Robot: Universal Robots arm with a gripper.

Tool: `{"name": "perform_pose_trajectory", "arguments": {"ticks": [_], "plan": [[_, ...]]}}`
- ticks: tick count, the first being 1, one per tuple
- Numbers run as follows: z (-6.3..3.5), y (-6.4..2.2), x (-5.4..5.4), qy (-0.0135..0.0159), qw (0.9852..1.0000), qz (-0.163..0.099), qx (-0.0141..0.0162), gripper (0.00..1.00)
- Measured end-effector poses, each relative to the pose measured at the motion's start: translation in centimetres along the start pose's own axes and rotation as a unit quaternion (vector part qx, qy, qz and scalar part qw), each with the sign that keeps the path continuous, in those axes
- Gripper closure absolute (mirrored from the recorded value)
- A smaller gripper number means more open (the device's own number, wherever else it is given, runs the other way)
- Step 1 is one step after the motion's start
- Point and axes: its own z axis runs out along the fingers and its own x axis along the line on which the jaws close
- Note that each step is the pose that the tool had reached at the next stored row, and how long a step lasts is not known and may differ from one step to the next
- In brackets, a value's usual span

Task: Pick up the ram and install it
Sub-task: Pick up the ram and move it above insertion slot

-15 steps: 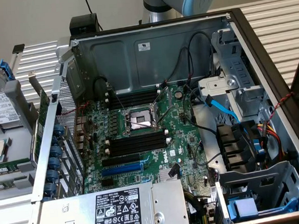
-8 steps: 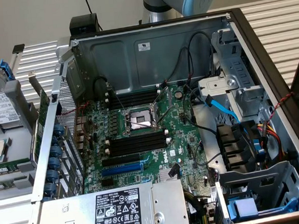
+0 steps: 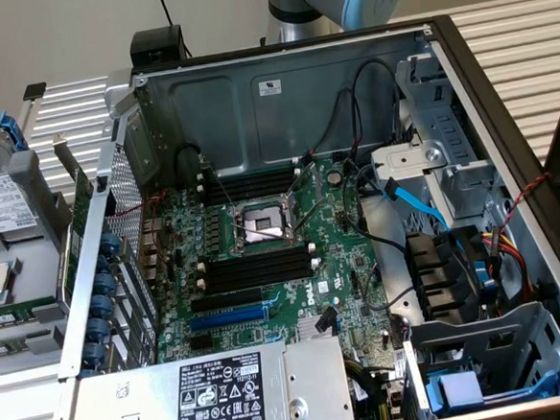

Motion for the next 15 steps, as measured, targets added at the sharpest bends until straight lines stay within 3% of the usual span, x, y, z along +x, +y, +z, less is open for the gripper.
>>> {"name": "perform_pose_trajectory", "arguments": {"ticks": [1, 15], "plan": [[0.18, -0.03, 0.0, -0.0001, 1.0000, -0.001, 0.0000, 0.58], [2.74, -0.07, 0.1, -0.0004, 0.9998, -0.018, 0.0002, 0.58]]}}
